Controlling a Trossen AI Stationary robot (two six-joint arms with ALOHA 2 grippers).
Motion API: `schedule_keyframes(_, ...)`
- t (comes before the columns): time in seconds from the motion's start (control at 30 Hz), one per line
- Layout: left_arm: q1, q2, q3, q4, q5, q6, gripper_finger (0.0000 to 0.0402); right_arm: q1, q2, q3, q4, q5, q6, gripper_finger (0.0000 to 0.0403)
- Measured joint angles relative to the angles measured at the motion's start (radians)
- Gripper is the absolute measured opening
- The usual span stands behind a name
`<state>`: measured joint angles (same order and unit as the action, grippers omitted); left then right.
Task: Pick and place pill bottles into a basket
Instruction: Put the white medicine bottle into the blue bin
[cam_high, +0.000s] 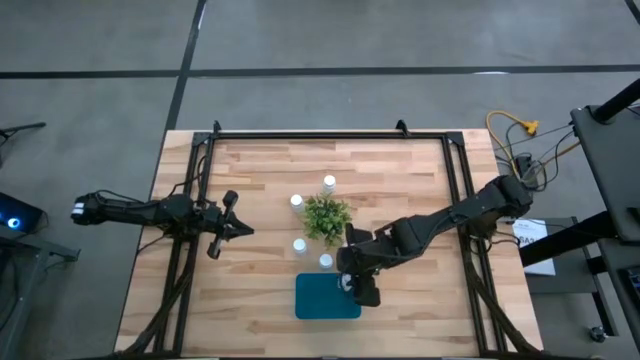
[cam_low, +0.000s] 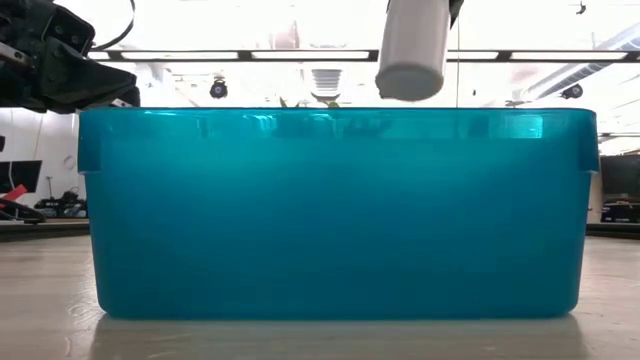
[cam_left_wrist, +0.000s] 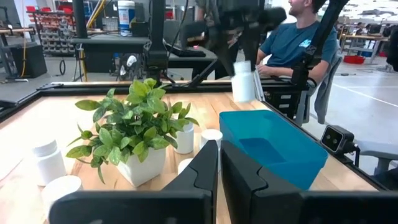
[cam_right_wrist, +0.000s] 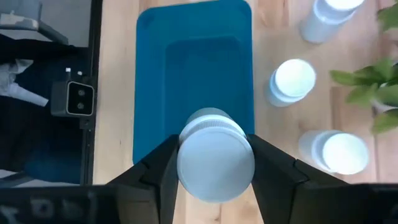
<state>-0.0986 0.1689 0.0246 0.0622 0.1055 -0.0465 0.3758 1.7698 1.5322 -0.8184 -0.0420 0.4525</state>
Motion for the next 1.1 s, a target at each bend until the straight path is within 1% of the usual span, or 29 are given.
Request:
schedule_keyframes(0.33, 0.0, 0.001, 0.0, -0.001, 0.0, 0.0, 0.0001, 0.004, 0.098, 0.001, 0.009, -0.035, -0.005, 0.0147)
schedule_keyframes(0.73, 0.0, 0.003, 0.0, -0.002, 0.0, 0.001, 0.0001, 0.004, 0.183, 0.0, 0.014, -0.037, -0.007, 0.0147)
schedule_keyframes(0.9, 0.0, 0.003, 0.0, -0.002, 0.0, 0.0, 0.0001, 0.006, 0.21, 0.0, 0.019, -0.034, -0.007, 0.0147)
schedule_keyframes(1.1, 0.0, 0.004, 0.0, -0.003, 0.0, 0.001, 0.0001, 0.006, 0.214, -0.001, 0.015, 0.001, -0.004, 0.0147)
